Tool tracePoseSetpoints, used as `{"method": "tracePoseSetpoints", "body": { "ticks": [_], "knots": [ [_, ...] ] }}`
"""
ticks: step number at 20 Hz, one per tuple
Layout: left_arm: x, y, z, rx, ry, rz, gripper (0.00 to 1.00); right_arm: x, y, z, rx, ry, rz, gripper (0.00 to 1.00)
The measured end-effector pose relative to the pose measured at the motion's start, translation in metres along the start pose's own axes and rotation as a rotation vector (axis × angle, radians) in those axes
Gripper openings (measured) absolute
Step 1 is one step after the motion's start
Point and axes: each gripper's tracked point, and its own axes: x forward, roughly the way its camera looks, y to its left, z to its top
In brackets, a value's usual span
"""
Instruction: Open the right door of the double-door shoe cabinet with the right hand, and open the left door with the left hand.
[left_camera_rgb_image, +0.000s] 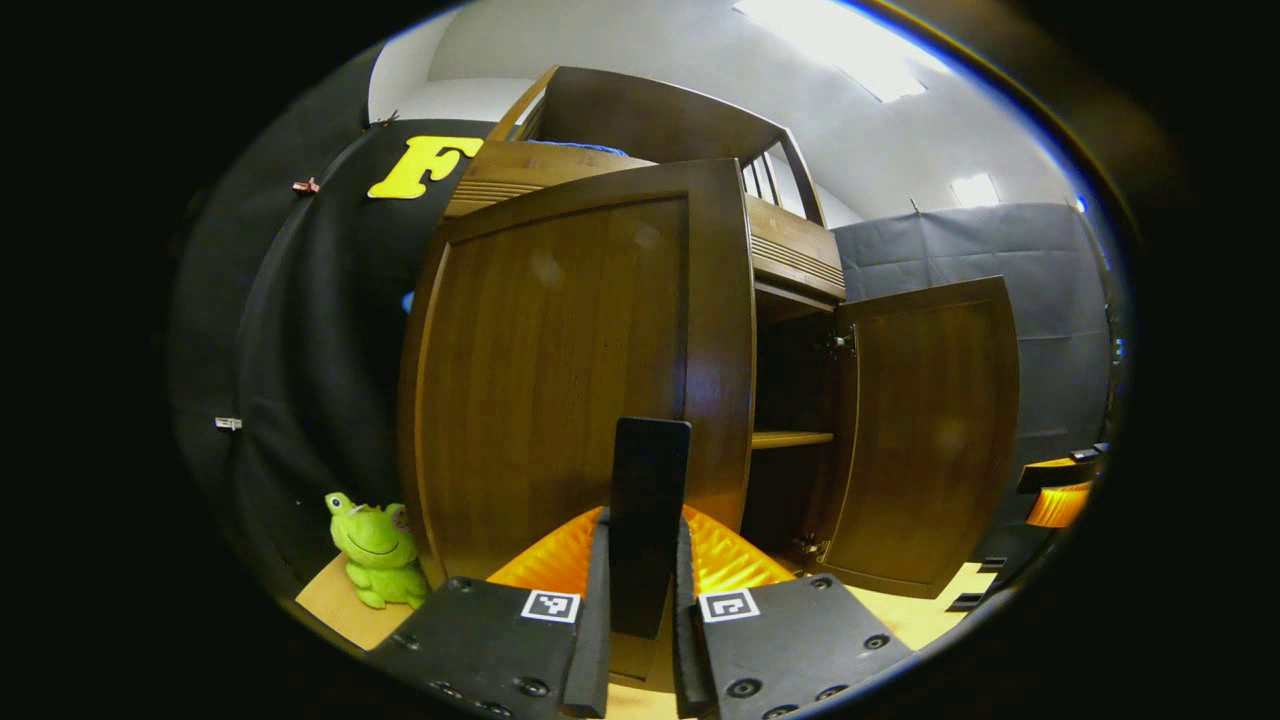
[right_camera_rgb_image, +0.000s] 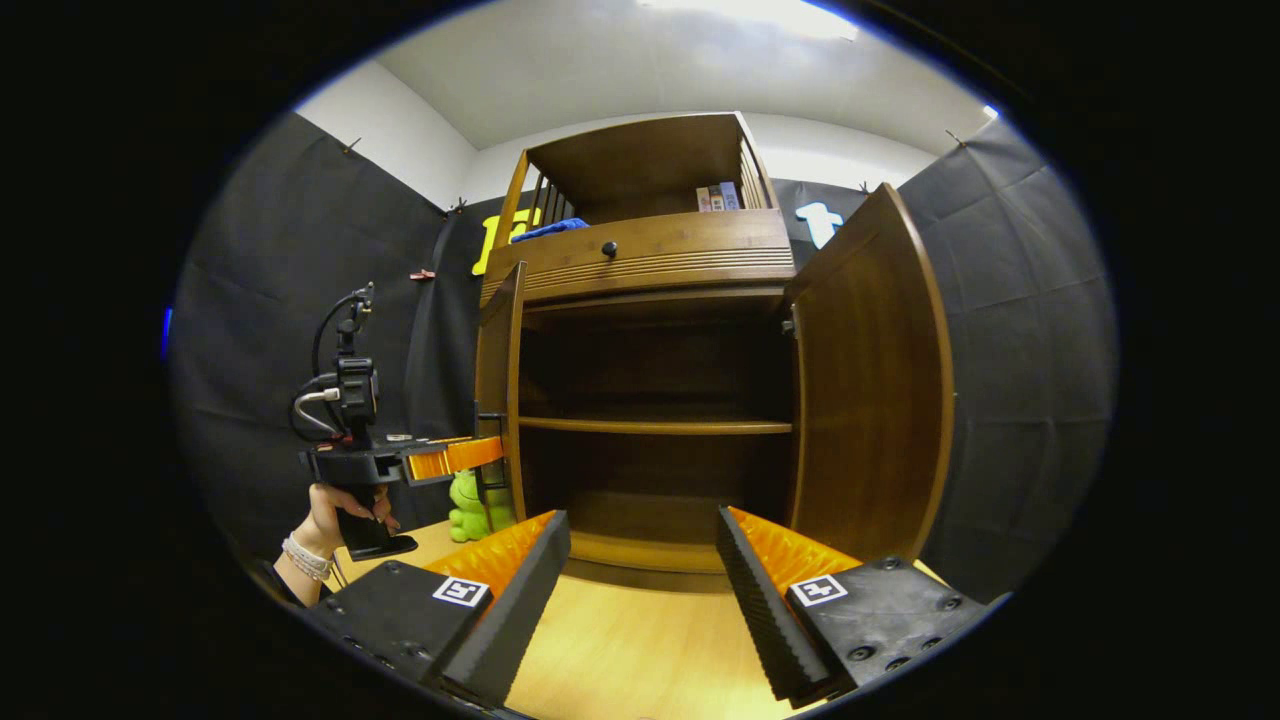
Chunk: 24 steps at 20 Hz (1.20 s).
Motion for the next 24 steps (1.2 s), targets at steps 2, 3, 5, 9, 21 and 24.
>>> {"method": "tracePoseSetpoints", "body": {
  "ticks": [2, 3, 5, 9, 21, 24],
  "knots": [
    [-0.012, 0.006, 0.001, -0.002, 0.003, 0.009, 0.29, 0.004, 0.012, -0.003, 0.013, 0.004, 0.033, 0.93],
    [-0.018, 0.009, 0.001, -0.004, 0.003, 0.015, 0.29, 0.006, 0.018, -0.004, 0.015, 0.006, 0.047, 0.93],
    [-0.030, 0.019, 0.002, -0.005, 0.004, 0.031, 0.30, 0.008, 0.032, -0.006, 0.022, 0.006, 0.084, 0.93],
    [-0.049, 0.033, 0.004, -0.002, 0.011, 0.055, 0.29, 0.013, 0.057, -0.006, 0.025, -0.004, 0.141, 0.93],
    [-0.096, 0.098, 0.010, 0.023, 0.002, 0.201, 0.22, 0.039, 0.117, -0.026, 0.044, 0.031, 0.271, 0.94],
    [-0.100, 0.108, 0.010, 0.017, 0.006, 0.211, 0.19, 0.043, 0.128, -0.031, 0.039, 0.033, 0.294, 0.93]
  ]
}}
